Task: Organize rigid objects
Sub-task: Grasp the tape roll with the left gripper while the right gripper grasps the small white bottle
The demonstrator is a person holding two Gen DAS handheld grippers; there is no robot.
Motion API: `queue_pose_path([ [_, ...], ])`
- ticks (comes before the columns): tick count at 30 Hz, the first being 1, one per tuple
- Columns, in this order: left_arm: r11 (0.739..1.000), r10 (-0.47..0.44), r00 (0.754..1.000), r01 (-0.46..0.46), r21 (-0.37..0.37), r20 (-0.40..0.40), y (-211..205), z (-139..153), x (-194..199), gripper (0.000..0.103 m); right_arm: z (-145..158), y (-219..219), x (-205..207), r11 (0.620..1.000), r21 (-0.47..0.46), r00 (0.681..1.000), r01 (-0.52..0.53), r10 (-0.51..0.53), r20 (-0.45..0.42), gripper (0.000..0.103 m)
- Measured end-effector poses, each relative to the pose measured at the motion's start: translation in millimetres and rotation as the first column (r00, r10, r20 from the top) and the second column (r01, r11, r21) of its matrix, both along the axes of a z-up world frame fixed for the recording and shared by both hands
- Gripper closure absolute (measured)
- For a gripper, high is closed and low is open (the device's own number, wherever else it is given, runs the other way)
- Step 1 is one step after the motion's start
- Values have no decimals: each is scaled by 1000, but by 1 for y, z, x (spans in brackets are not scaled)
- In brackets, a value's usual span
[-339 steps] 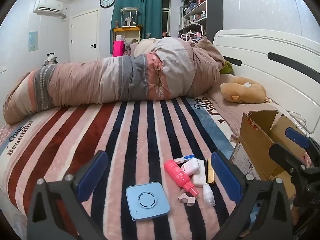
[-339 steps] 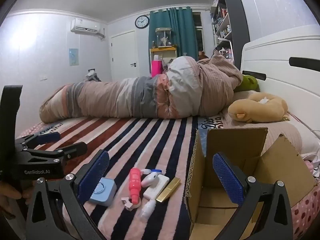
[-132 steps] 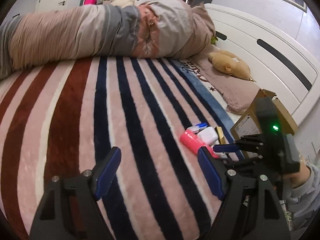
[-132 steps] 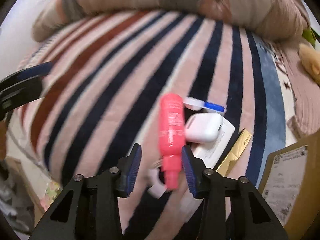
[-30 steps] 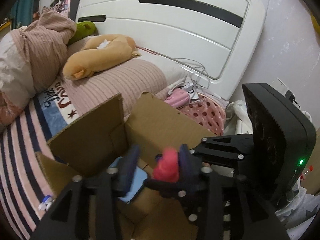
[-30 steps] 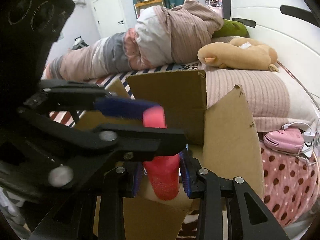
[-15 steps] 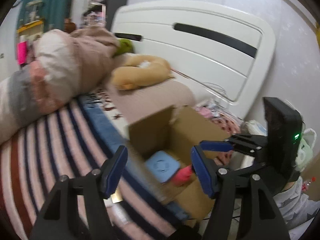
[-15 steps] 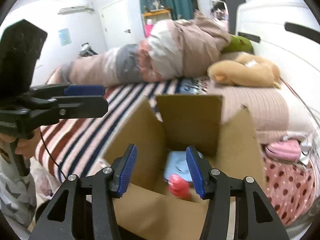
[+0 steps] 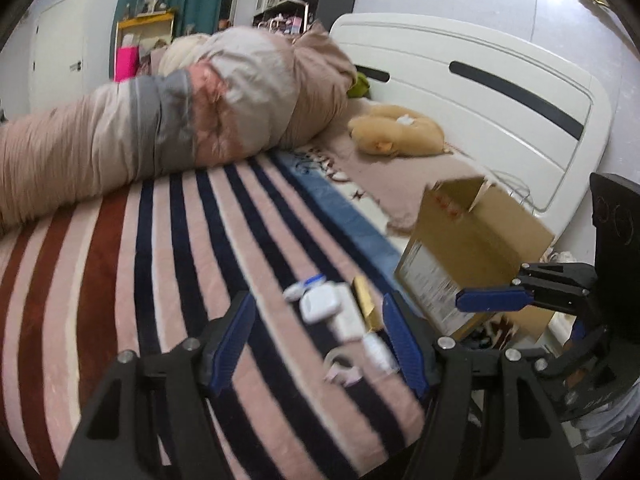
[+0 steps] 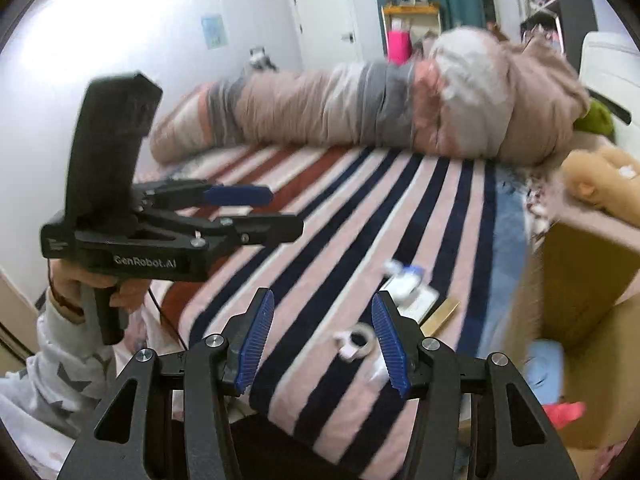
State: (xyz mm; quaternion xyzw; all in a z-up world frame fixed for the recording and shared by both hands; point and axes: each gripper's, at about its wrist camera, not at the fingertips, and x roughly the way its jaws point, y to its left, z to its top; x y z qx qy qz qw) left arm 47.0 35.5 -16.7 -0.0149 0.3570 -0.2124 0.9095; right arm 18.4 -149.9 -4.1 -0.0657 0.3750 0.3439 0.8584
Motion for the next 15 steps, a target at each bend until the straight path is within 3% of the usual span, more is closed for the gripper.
queue_pose_path([
  [8,994,-95,989,88,-66,-111,1,-79,10,40,-88,20,11,960,-218,980,174,-191,-61,56],
  [12,983,-171,974,159,-88,-150,-19,-104,12,40,-112,11,21,941,-231,956,247,-275,-99,57],
  [15,973,-219,958,201,-111,-187,-33,-121,18,43,-122,6,29,930,-232,943,286,-316,-107,64],
])
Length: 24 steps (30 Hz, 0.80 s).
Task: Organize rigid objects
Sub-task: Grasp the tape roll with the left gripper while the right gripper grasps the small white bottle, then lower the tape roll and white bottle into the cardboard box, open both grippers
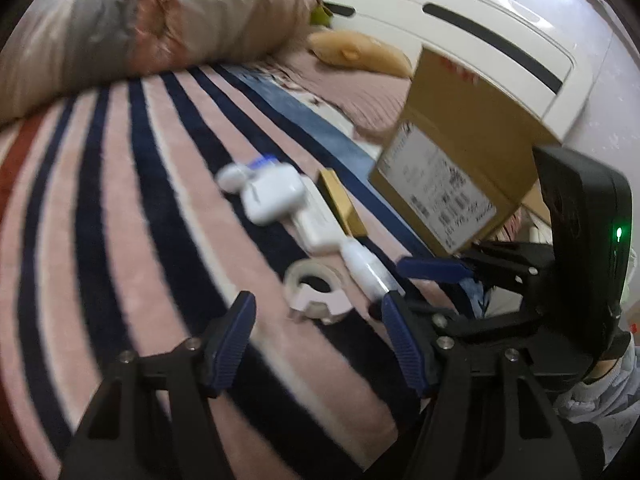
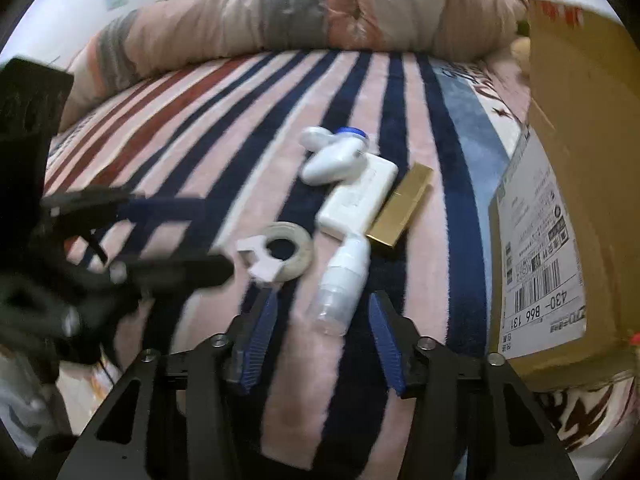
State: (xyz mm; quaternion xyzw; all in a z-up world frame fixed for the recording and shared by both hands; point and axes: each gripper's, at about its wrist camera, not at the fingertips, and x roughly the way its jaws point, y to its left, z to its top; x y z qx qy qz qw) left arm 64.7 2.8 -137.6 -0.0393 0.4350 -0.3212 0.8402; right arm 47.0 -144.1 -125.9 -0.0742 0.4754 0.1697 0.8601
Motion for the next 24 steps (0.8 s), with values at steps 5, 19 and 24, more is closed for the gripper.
queue_pose_path([
  [5,999,-7,1000,7,33,-16,-17,-14,11,59,-7,-6,7,999,-14,999,32,-32,0,83],
  [19,997,52,998,-54,53,29,-8,0,7,66,7,-2,7,1000,-23,999,-1,2,50,83],
  [24,993,96,990,-103,63,105,9,39,-9,66,47,3,-9,996,52,993,-74,69,99,83],
])
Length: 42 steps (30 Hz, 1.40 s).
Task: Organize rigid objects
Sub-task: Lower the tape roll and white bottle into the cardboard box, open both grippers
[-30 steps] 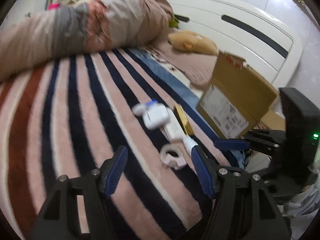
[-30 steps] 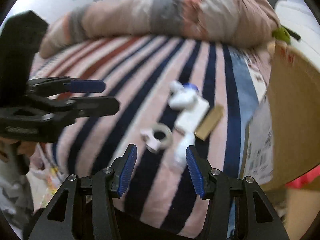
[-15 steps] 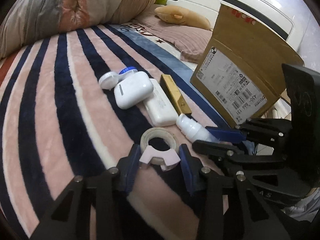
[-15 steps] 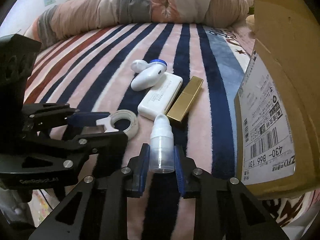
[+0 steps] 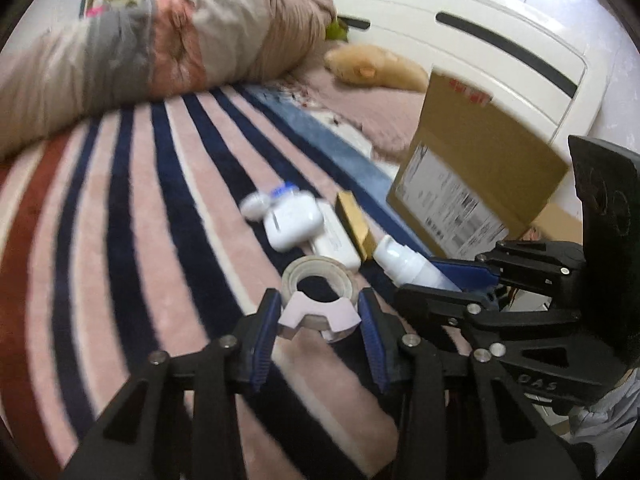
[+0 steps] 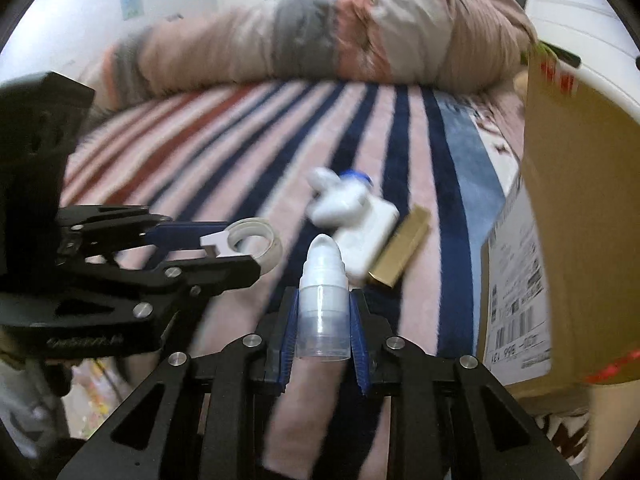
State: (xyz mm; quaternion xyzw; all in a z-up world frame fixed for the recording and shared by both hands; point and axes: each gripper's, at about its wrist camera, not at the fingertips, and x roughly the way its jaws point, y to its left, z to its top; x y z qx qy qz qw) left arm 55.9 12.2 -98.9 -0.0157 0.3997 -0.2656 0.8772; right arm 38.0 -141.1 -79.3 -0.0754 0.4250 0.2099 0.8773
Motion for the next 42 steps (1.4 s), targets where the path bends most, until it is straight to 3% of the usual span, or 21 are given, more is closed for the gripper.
queue_pose_path([
  [8,1000,-9,990,7,14,138,-20,88,-34,66,77,-16,-34,990,105,987,-91,76,143,83],
  [12,997,-77,977,74,23,199,-61,124,-39,66,111,-57,-42,989,139,974,-59,26,225,83],
  [16,988,-155,962,144,62,225,-118,148,-34,66,133,-111,-48,990,132,950,56,-94,297,83],
  [21,967,-236,949,208,151,207,-185,147,-19,66,130,-172,-36,978,119,942,172,-199,269,83],
  [25,950,-246,954,203,238,169,-220,132,-5,66,113,-200,-22,969,106,945,225,-243,219,83],
  [32,944,-222,970,187,272,103,-228,110,13,66,91,-220,-5,965,107,954,241,-255,159,83],
  [36,944,-219,970,185,272,102,-225,108,15,52,84,-219,-4,965,106,956,240,-254,148,80],
  [42,956,-198,973,165,242,118,-213,116,9,48,86,-212,-7,968,96,959,231,-243,149,77],
])
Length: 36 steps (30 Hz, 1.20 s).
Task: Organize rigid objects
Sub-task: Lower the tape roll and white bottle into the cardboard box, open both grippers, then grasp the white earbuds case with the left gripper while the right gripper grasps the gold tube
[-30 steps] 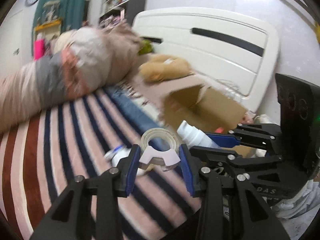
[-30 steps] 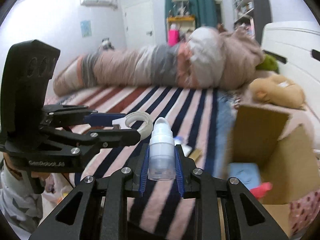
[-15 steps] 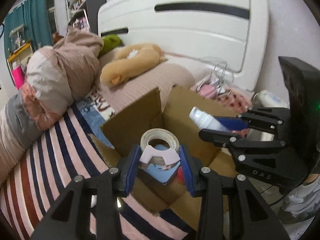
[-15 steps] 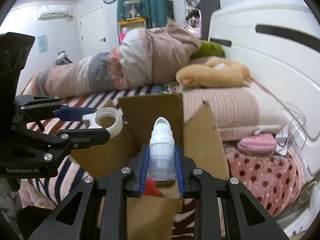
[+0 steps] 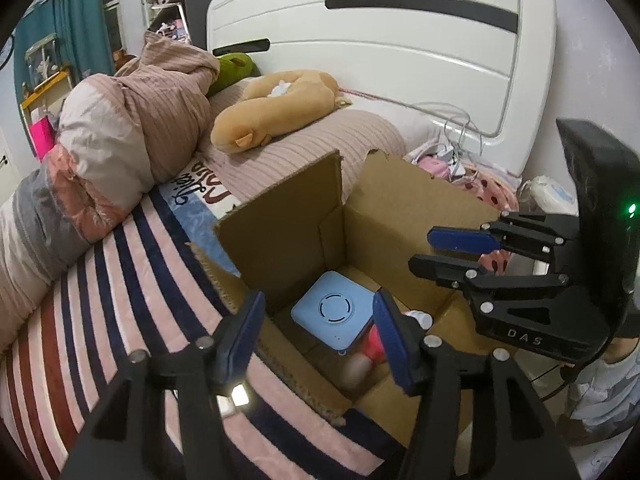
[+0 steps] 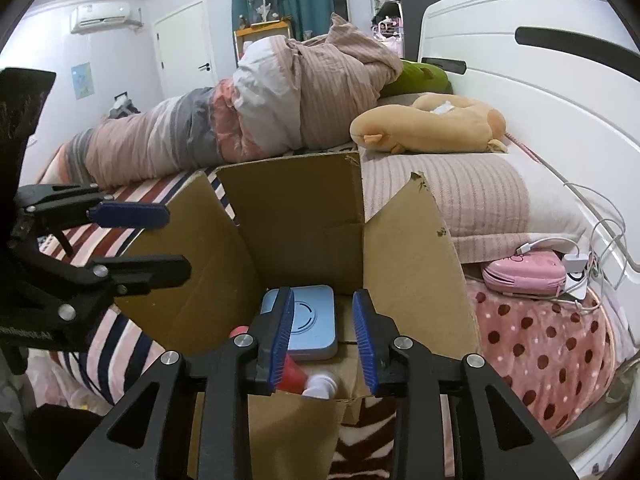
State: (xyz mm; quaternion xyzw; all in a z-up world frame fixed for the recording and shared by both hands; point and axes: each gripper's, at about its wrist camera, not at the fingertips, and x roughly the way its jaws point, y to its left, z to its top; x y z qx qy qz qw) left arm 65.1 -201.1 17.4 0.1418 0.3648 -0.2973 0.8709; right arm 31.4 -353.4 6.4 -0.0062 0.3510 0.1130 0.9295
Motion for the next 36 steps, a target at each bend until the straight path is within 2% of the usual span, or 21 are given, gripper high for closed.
queue_pose_path([
  [2,1000,10,1000,-10,-25,1,8,5,-2,44,3,3,-2,1000,-5,1000,-2,2,3,76],
  [9,995,67,997,-64,-83,38,51,31,-18,42,24,19,-16,1000,-15,999,-25,26,43,74],
  [15,985,137,988,-129,-118,67,103,39,-29,41,49,63,-32,989,26,986,-144,141,87,73],
  [21,964,220,975,-210,-164,41,170,22,-28,41,56,126,-32,958,64,958,-280,275,79,73],
  [28,941,277,959,-282,-188,-52,232,-32,-12,41,22,209,-12,922,30,922,-385,386,-36,73],
  [33,935,274,952,-297,-196,-135,248,-75,9,41,-25,237,11,938,-49,933,-343,334,-134,71],
  [36,934,251,950,-289,-211,-188,246,-102,23,41,-60,235,27,957,-99,951,-272,252,-179,68],
])
